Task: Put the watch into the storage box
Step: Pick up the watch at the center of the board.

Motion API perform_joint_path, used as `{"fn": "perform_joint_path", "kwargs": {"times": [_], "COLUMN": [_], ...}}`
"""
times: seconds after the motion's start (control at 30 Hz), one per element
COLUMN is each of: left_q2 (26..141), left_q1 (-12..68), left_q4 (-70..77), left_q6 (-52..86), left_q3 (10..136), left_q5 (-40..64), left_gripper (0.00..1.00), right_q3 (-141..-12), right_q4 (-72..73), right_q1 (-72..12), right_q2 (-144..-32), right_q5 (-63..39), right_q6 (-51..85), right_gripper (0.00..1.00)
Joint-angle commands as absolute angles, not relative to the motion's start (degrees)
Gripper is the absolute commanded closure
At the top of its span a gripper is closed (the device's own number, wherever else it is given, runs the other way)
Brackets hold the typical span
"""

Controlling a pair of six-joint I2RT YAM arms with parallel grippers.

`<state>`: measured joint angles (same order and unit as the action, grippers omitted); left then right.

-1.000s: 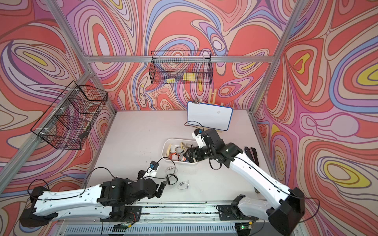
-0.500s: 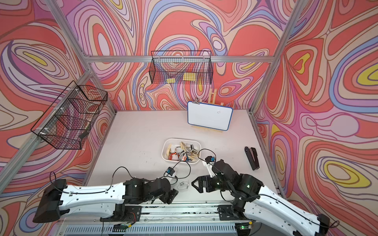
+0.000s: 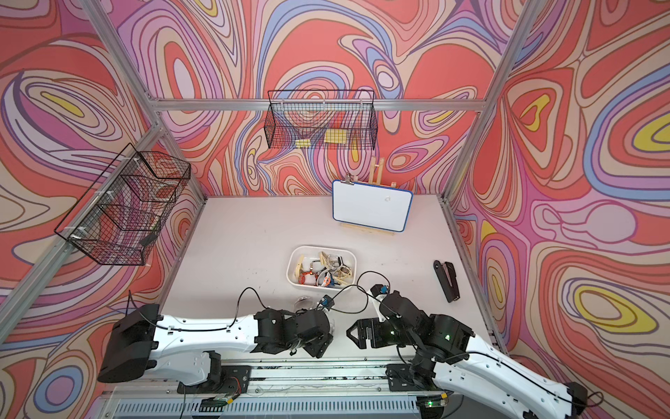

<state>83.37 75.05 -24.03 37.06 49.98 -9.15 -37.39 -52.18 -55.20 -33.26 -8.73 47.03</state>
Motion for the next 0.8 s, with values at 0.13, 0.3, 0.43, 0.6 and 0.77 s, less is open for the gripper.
{"fn": "perform_joint_path", "kwargs": {"times": [0.13,0.3,0.43,0.6,0.77], "left_q2": [88.22,90.64,92.47,96.05,99.16], "left_q1": [71.63,69.96,69.04,68.94,68.97], "left_q4": [-27.54,-27.63,-27.04,-27.42,-28.75], "left_q6": [32.64,29.95,28.36,26.85,26.5], "left_q3": [53.08,53.7,54.53,56.9,58.7], "left_q5": [-8.8,-8.0,-7.01,-6.94,-7.71], "left_gripper": [0.35,0.39,0.4,0.46,0.56], "right_q3": [-38.75,-38.58,-38.43,-38.06,-38.06], "right_q4": [-54.31,-54.95,-54.76,-54.57,-54.84], "right_q1": [-55.56,-55.57,-55.55,-55.57,-55.56], "right_q2": [-32.48,-31.95,-31.9,-32.23,-32.16], "right_q5": [-7.45,-6.99,-6.81,-6.5,-6.33], "right_q6": [45.71,45.84,45.96,46.15,46.23], "right_gripper": [0.02,0.02,0.02,0.02,0.02]}}
